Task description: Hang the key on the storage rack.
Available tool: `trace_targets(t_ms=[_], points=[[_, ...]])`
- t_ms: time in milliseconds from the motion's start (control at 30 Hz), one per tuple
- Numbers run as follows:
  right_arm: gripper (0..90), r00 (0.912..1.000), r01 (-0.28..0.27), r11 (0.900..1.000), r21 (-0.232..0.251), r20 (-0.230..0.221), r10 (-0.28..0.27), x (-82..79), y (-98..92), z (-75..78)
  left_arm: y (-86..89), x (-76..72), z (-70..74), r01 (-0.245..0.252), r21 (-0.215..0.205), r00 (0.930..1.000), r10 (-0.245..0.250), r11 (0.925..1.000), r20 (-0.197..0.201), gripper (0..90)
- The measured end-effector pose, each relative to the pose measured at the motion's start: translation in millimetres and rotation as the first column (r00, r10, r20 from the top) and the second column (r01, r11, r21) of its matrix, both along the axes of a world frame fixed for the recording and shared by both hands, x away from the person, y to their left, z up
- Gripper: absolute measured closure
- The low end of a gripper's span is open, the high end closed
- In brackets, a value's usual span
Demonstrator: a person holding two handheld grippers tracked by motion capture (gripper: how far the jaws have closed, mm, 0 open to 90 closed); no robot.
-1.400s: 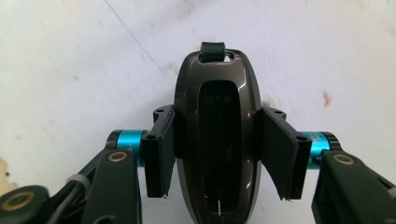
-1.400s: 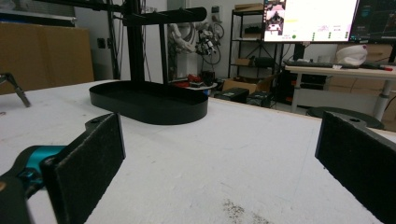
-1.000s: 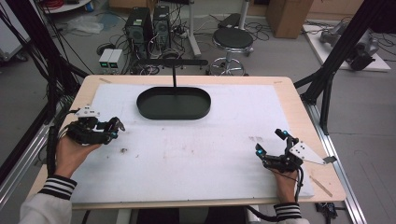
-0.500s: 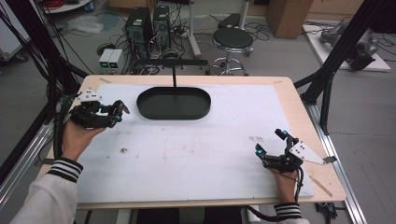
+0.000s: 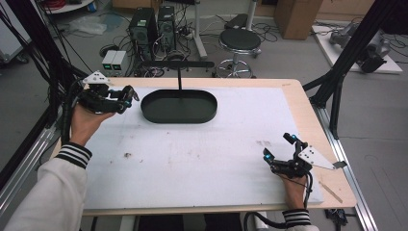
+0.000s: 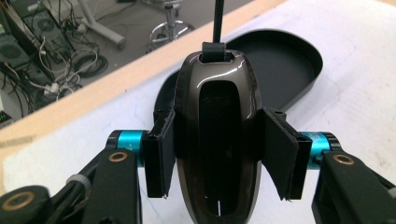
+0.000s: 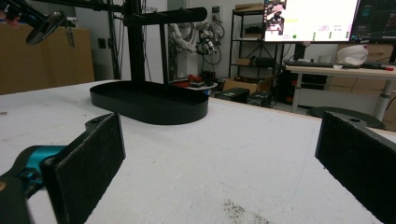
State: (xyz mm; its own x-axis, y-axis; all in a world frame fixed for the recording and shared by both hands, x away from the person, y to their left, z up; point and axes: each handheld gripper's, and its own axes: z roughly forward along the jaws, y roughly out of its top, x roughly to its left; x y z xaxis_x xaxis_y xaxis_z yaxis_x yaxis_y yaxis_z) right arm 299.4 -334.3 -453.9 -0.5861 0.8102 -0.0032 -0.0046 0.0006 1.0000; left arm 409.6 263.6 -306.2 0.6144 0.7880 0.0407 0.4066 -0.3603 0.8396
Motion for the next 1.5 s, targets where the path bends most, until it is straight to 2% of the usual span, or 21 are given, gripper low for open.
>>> trace_targets(t_ms=[33, 133, 800, 1167, 1500], points=[[0.5, 1.0, 0.0, 1.0, -0.002, 0.003, 0.0, 0.3, -0.1, 0.0, -1.1, 3.8, 4.1, 0.002, -0.017, 1.0, -0.002, 0.9999, 0.001, 48.6], [0.4, 1.0, -0.001, 1.0, -0.002, 0.002, 0.001, 0.2, -0.2, 0.0, -4.2, 9.3, 10.6, 0.004, -0.023, 1.0, -0.004, 0.9997, 0.003, 48.6], [0.4, 1.0, -0.001, 1.0, 0.006, -0.004, 0.001, -0.2, -0.1, -0.1, -25.2, 50.2, 39.1, -0.001, -0.019, 0.9993, 0.001, 0.9998, 0.037, 48.6], [0.4, 1.0, -0.001, 1.0, 0.004, -0.007, 0.001, -0.3, -0.3, 0.0, -23.8, 57.7, 35.6, -0.026, -0.044, 0.9984, 0.028, 0.9987, 0.05, 48.6], [0.4, 1.0, -0.001, 1.0, 0.004, -0.007, 0.001, -0.4, -0.3, 0.0, -31.3, 64.5, 29.0, -0.047, -0.058, 0.9967, 0.051, 0.9972, 0.063, 48.6]])
